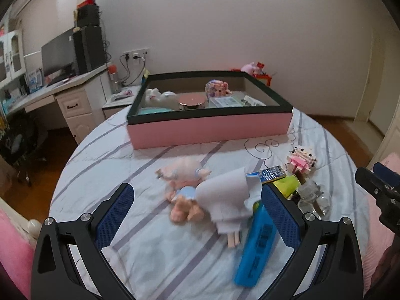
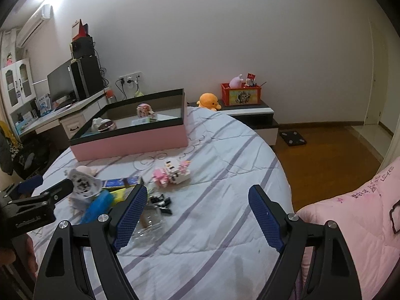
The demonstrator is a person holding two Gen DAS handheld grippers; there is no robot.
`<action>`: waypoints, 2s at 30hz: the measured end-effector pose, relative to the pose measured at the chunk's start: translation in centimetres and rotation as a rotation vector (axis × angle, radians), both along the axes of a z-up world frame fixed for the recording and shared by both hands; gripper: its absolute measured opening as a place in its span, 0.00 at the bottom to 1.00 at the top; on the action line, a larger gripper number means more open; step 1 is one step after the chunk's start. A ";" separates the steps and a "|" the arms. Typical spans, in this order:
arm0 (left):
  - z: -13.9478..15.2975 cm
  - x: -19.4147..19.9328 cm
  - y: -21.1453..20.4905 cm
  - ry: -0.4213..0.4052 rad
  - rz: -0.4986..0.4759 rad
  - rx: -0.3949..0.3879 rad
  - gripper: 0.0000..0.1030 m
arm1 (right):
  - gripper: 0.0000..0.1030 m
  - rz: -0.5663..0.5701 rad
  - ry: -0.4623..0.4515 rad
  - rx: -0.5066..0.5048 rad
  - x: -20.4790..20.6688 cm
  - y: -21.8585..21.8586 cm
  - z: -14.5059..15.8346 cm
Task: Organize rigid objects
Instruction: 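Grasp the white plastic device with the left tool while the right tool grasps the clear glass bottle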
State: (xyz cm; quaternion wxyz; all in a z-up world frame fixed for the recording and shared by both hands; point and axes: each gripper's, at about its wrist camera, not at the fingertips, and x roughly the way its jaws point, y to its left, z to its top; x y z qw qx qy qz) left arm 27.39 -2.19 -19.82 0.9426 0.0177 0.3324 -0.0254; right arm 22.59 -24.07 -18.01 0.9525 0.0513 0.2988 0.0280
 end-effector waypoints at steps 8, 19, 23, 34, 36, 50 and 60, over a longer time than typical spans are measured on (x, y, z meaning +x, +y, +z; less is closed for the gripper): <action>-1.3 1.8 -2.4 0.056 -0.040 0.090 0.63 | 0.82 0.001 0.025 0.023 1.1 -1.4 -0.9; -0.3 -0.3 -1.4 0.036 -0.110 0.011 0.50 | 0.82 0.015 0.052 0.033 1.2 -1.3 -1.5; 0.6 -2.2 0.0 0.024 -0.112 -0.003 0.50 | 0.82 0.053 0.075 0.032 1.2 -0.2 -1.9; -1.5 -5.6 4.4 0.084 -0.092 -0.034 0.50 | 0.82 0.209 0.175 -0.071 2.4 5.5 -3.5; -2.4 -5.4 5.3 0.101 -0.088 -0.073 0.51 | 0.82 0.217 0.199 -0.059 3.1 5.7 -4.1; -4.3 -4.1 5.5 0.107 -0.106 -0.138 0.46 | 0.51 0.199 0.175 -0.026 2.4 4.6 -3.9; -0.7 -5.1 5.7 0.015 -0.076 -0.106 0.46 | 0.50 0.206 0.106 -0.028 1.2 4.9 -1.5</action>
